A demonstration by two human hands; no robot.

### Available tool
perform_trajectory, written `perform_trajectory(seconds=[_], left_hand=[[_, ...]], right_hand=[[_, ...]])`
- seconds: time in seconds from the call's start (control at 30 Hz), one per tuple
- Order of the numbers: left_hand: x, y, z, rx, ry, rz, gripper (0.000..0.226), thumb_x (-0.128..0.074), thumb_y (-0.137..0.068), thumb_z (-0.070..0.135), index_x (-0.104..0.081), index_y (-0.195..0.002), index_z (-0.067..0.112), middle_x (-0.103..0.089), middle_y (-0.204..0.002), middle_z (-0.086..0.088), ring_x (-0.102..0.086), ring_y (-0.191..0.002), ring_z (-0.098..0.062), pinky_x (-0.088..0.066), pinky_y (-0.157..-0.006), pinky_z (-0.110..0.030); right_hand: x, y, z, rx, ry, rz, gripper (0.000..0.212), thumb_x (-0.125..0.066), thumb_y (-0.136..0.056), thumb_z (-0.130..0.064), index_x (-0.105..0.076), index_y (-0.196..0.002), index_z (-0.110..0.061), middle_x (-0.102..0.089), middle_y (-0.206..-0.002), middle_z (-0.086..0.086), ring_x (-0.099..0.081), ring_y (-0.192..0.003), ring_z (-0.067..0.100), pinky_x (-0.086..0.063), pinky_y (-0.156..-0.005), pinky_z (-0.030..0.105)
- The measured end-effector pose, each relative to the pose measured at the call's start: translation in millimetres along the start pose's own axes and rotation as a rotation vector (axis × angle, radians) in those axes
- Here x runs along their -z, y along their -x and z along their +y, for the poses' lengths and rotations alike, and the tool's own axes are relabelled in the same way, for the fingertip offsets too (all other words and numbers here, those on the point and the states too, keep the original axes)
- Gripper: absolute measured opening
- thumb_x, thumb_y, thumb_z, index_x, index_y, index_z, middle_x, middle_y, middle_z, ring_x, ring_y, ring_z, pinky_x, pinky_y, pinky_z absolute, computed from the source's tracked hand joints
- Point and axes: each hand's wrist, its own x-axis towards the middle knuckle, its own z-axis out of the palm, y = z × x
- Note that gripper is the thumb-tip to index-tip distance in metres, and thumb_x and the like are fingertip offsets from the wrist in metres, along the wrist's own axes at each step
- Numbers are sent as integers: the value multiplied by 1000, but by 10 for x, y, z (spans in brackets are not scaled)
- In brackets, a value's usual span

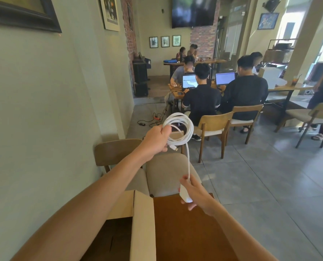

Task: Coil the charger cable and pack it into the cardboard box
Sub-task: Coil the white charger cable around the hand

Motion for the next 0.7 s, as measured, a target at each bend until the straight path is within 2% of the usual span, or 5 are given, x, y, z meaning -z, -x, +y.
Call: perform_trajectory(seconds=[0.1,0.33,0.47,0.6,0.7], left_hand=[[13,48,-81,36,-48,-18,31,-34,-106,32,-49,-82,18,-37,-62,4,-36,-53,-12,-38,-45,-20],[-36,80,-180,130,-28,-38,31,-33,-106,31,-49,-84,16,-38,-68,0,-38,-52,-9,-40,-44,-20],[-133,97,-220,134,7,-37,33,-35,-106,34,-51,-87,13,-43,-67,-2,-42,-52,-10,-42,-47,-25],[-142,116,-263,103,-53,-25,35,-35,-106,33,-55,-86,13,-49,-65,-2,-48,-52,-11,-44,-50,-26],[-147,139,-276,117,-79,-48,39,-35,-106,34,-56,-81,12,-51,-66,-4,-50,-53,-11,-46,-48,-25]], right_hand=[[44,-8,-50,64,-186,1,20,-54,-106,-34,-48,-123,-25,-64,-112,22,-69,-68,23,-53,-49,28],[-3,-60,-354,144,-393,-22,31,-60,-101,-26,-48,-130,-24,-56,-130,14,-65,-117,31,-59,-97,41],[-74,-123,-501,241,-304,78,21,-44,-109,-28,-59,-122,-21,-64,-116,11,-60,-99,18,-53,-77,23],[-8,-146,-571,331,-873,1,29,-56,-106,-21,-69,-130,-12,-73,-124,8,-68,-113,16,-56,-89,24],[51,-147,-572,365,-1015,-107,37,-61,-104,-23,-64,-139,-16,-67,-139,9,-64,-126,20,-55,-96,28]])
